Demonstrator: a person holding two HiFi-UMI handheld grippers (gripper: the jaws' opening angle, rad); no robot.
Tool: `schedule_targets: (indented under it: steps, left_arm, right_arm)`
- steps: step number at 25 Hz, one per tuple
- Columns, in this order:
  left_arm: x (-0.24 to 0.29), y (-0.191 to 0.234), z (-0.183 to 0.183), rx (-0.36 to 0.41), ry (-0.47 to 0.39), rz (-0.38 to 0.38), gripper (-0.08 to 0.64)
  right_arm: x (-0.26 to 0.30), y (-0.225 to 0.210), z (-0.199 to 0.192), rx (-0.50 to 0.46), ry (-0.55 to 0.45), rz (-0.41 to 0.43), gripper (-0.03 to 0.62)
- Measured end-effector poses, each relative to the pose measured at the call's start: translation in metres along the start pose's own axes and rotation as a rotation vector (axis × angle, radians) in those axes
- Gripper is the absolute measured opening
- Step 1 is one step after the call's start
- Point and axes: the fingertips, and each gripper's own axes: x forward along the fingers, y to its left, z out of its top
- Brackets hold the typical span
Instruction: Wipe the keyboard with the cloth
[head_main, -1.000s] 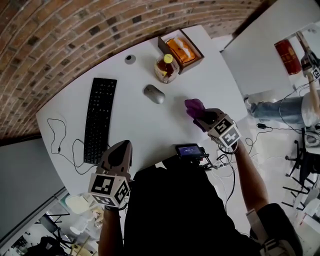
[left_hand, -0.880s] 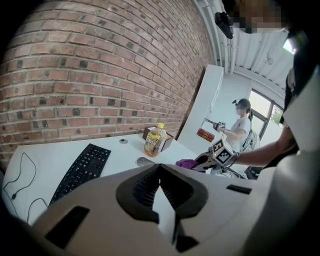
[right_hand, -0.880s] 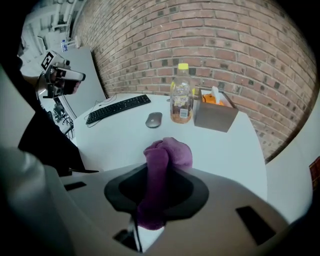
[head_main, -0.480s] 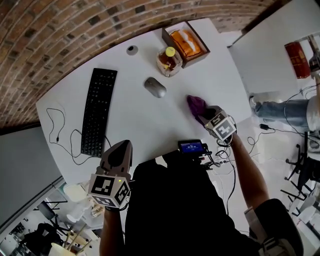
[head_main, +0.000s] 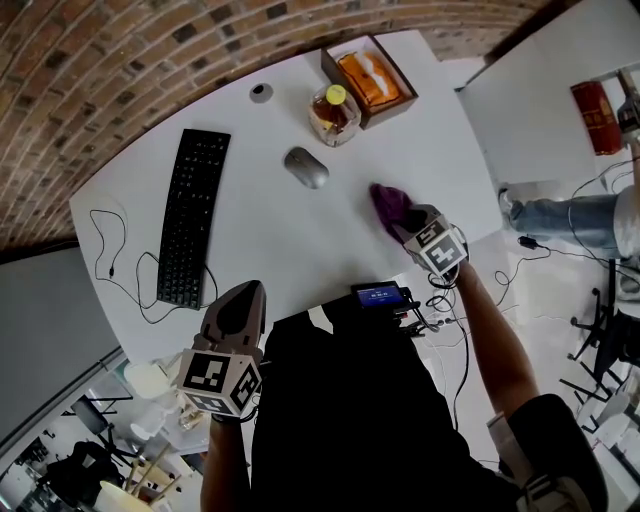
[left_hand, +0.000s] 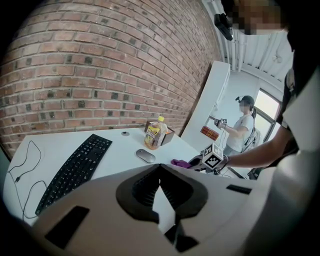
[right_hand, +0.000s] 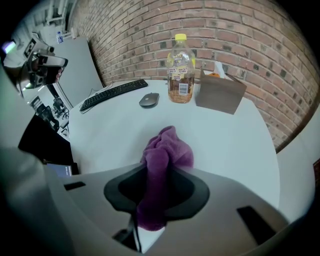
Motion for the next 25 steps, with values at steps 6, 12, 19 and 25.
schedule_targets:
  steps: [6,12,19,25]
  left_arm:
    - [-0.003,-0.003,-0.002,0.015,-0.012,0.003,0.014]
    - [-0.008,-0.007,-0.005,0.004,-0.010,0.007,0.014]
    - [-0.010,-0.008,-0.006,0.001,-0.020,0.010,0.014]
    - [-0.012,-0.011,-0.005,0.005,-0.032,0.005,0.014]
  right_arm:
    - [0.000,0.001,0.000,-0.015,-0.004,-0.032,0.112]
    - [-0.005,0.005,0.002,-0.009,-0.037,-0.024,0.222]
    - [-0.010,0.004,0.002,-0.002,-0.043,-0.030,0.222]
    - [-0.028,0.002,0.006,-0.005,-0.075,-0.050,0.222]
